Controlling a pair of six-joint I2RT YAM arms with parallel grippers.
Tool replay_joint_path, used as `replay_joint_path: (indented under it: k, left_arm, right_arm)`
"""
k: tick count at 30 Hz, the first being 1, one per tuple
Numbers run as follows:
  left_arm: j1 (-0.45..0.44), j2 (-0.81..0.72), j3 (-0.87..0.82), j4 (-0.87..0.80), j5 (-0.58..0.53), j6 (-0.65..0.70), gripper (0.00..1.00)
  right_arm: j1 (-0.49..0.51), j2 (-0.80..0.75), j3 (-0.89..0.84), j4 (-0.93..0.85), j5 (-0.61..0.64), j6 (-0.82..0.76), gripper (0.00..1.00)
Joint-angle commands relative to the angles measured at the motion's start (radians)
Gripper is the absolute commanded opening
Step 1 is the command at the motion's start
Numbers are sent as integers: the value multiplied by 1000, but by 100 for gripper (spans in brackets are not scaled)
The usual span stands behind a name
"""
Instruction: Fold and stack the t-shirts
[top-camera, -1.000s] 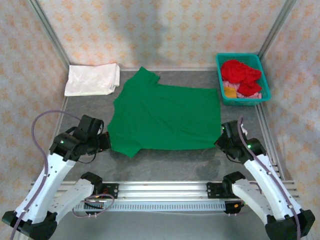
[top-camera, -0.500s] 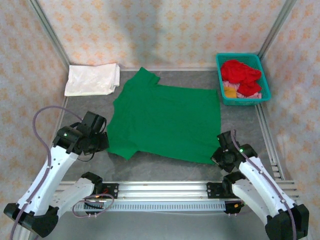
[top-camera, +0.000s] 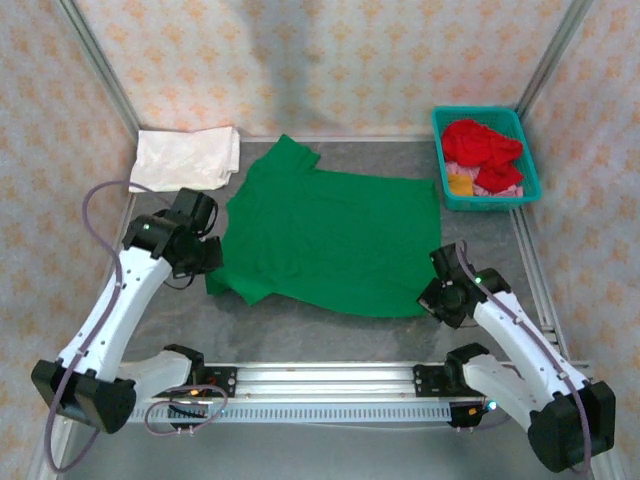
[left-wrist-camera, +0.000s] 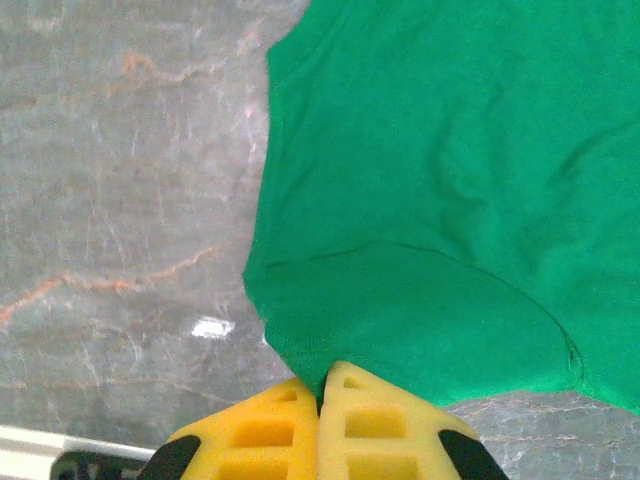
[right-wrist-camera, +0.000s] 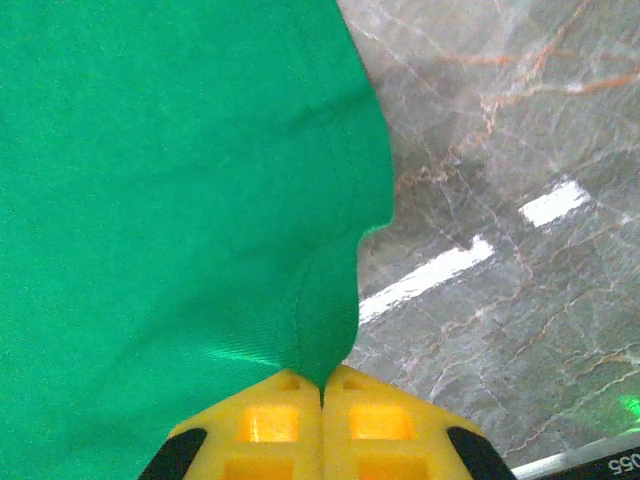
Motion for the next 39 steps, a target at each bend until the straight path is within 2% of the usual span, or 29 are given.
replay_joint_path:
  k: [1,9,15,26,31,39]
  left_arm:
    - [17,54,69,8,-26,101,0]
    - [22,251,230,-1,-34,248,0]
    - [21,389,342,-11,-11,312,0]
    - [19,589,484,-38,-32,356,0]
    - [18,644,535,-24,-22,347,0]
    - [18,725,683,-57,-75,357,0]
  right_arm:
    - [-7,25,60,2,73,-44,0]
    - [-26,112,158,4,178,-123,0]
    - [-78,185,185,67,162,-178,0]
    - [-133,286,184,154,150,-223,2]
    - [-146,301,173,174,153,-232,3]
    - [-156,349,199,198,131,-253,5]
